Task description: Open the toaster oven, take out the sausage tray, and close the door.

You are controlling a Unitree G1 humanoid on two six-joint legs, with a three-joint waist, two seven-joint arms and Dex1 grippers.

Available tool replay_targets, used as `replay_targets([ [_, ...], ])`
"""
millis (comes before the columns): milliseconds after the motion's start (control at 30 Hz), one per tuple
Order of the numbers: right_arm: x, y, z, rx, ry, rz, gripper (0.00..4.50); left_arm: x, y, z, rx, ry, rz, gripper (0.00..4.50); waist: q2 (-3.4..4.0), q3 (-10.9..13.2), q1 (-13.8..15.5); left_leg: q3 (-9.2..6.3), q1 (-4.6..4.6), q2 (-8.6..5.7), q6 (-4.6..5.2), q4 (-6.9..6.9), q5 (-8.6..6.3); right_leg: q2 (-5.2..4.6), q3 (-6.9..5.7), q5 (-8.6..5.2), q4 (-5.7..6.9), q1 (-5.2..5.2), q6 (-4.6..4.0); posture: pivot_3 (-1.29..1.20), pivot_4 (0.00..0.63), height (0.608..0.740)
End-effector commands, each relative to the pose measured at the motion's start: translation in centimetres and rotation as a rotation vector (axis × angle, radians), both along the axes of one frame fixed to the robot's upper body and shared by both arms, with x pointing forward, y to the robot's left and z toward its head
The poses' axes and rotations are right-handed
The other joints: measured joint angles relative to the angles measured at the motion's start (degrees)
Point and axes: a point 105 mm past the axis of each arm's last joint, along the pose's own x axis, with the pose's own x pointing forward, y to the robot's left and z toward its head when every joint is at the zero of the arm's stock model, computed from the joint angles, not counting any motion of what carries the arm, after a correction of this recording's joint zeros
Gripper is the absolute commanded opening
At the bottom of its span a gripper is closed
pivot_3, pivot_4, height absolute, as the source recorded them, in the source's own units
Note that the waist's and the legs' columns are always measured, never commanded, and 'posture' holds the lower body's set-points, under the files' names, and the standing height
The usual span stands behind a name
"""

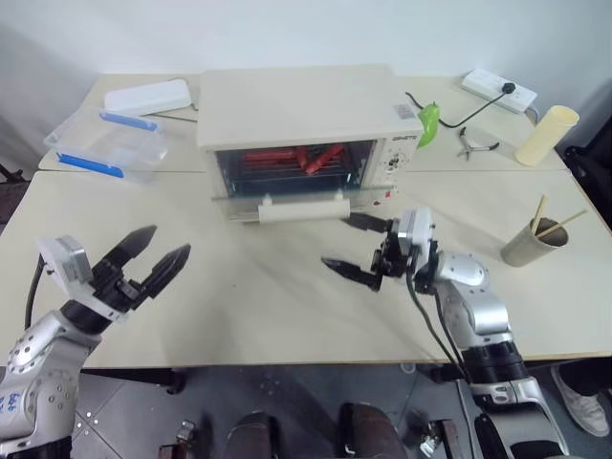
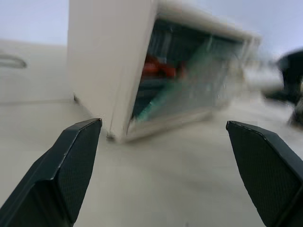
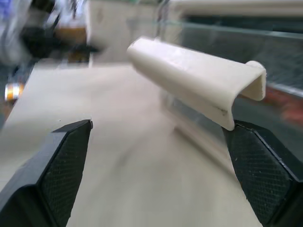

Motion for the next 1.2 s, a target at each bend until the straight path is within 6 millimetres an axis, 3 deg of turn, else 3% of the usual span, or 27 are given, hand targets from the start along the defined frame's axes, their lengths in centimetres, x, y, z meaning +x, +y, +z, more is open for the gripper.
replay_targets([
  [33, -0.9, 0.3, 1.1, -0.018, -0.135, 0.036, 4.5, 0.4, 1.1, 1.7, -0.058, -0.075, 0.049, 3.66, 0.0, 0.0, -0.09, 0.03, 0.02, 0.01, -0.01, 0.0, 0.01, 0.0, 0.0, 0.0, -0.01, 0.0, 0.0, 0.0, 0.15, 0.74],
  [100, -0.6, 0.0, 1.4, 0.008, -0.14, 0.01, 4.5, 1.7, 1.4, 2.5, -0.082, -0.093, 0.075, 3.04, -0.01, 0.0, 0.1, 0.04, 0.06, 0.02, -0.03, 0.01, 0.02, 0.01, -0.02, 0.0, 0.04, 0.0, 0.0, 0.0, 0.15, 0.74],
  [300, -0.1, -0.3, 2.7, 0.033, -0.207, -0.033, 4.5, 4.3, -1.2, 2.7, -0.016, -0.091, 0.0, 1.16, -0.02, 0.01, 0.15, -0.03, 0.03, -0.04, -0.02, 0.04, 0.02, -0.02, -0.06, 0.0, 0.04, 0.03, 0.0, 0.0, 0.15, 0.74],
  [467, -0.1, -0.2, 3.0, 0.038, -0.214, -0.038, 4.5, 5.2, -3.1, 2.9, 0.001, -0.105, -0.074, 0.03, -0.02, 0.01, 0.15, -0.13, 0.01, -0.02, -0.04, 0.02, 0.02, 0.0, -0.24, 0.0, 0.09, 0.02, 0.0, 0.0, 0.15, 0.74],
  [667, -0.5, -0.2, 3.2, 0.036, -0.229, -0.04, 4.5, 7.2, -6.2, 3.3, 0.001, -0.139, -0.183, 0.03, -0.04, 0.02, 0.26, -0.12, 0.01, -0.04, -0.03, 0.11, 0.03, 0.0, -0.25, 0.0, 0.08, 0.08, 0.0, 0.0, 0.15, 0.74],
  [900, -1.3, -1.8, 2.1, 0.004, -0.191, -0.073, 4.5, 5.8, -9.4, 2.6, -0.007, -0.101, -0.388, 0.03, -0.06, 0.03, 0.91, -0.27, -0.01, -0.07, -0.03, 0.07, 0.03, -0.03, -0.37, 0.01, 0.1, 0.15, 0.02, 0.0, 0.15, 0.74],
  [1033, -3.1, -5.8, -0.8, -0.083, -0.116, -0.207, 4.5, 4.8, -10.3, -0.8, 0.098, 0.004, -0.448, 0.03, -0.06, 0.03, 2.53, -0.29, -0.03, -0.08, 0.0, 0.13, 0.01, -0.06, -0.39, 0.01, -0.05, 0.33, 0.03, 0.0, 0.15, 0.74],
  [1200, -5.3, -11.6, -3.0, -0.175, -0.02, -0.439, 4.5, 4.5, -9.8, -3.7, 0.144, 0.075, -0.392, 0.03, -0.08, 0.04, 3.08, -0.18, -0.06, -0.11, 0.07, 0.13, 0.02, -0.03, -0.36, 0.01, -0.5, 0.41, 0.03, 0.0, 0.15, 0.74],
])
